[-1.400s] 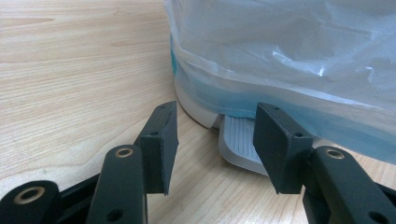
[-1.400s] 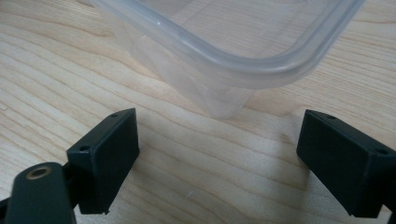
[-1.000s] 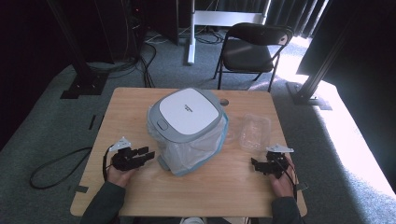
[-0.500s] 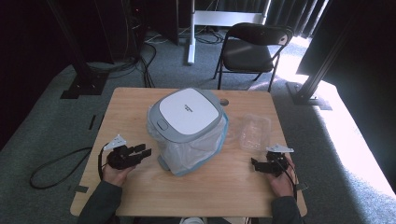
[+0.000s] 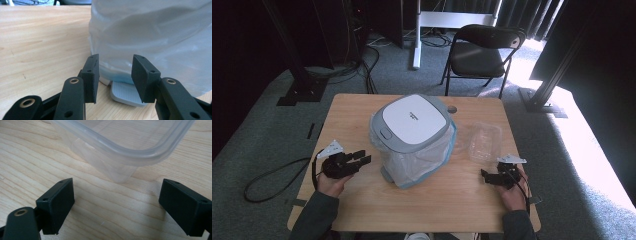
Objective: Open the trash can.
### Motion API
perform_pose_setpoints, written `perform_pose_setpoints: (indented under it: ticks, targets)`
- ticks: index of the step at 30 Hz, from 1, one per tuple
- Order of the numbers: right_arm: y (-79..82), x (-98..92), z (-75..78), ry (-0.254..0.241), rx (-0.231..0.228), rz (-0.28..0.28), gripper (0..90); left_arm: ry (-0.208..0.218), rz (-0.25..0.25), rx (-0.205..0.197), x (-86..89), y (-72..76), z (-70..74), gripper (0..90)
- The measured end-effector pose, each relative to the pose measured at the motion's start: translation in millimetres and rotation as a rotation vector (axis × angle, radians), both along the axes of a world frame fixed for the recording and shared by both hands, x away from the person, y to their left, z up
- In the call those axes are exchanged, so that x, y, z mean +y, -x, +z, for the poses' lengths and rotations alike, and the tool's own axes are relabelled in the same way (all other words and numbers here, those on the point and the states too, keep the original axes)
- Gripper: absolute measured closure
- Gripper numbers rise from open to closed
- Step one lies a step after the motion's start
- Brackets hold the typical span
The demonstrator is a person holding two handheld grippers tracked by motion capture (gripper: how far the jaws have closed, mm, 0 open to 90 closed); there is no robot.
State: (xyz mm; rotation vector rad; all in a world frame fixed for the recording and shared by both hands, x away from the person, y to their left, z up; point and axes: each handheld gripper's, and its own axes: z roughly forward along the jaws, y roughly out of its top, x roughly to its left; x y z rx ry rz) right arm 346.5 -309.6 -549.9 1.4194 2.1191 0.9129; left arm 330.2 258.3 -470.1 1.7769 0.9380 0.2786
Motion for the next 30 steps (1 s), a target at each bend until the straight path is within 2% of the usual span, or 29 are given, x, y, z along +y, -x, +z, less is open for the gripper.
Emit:
perform_pose_setpoints:
  ticks: [8, 19, 24, 30]
  targets:
    - [0.0, 0.0, 0.0, 0.0, 0.0, 0.0, 12.2, -0.02, -0.02, -0.043, -2.5, 0.9, 22.6, 59.7]
    - [0.0, 0.0, -0.1, 0.0, 0.0, 0.0, 12.3, -0.024, -0.047, -0.082, -2.8, 2.6, 47.8, 60.2]
    - [0.0, -0.1, 0.0, 0.0, 0.0, 0.0, 12.3, -0.01, -0.053, -0.1, -0.6, 5.3, 60.3, 60.3]
    - [0.0, -0.1, -0.1, 0.001, -0.001, 0.001, 12.2, -0.002, -0.07, -0.144, 0.2, 9.4, 82.6, 60.3]
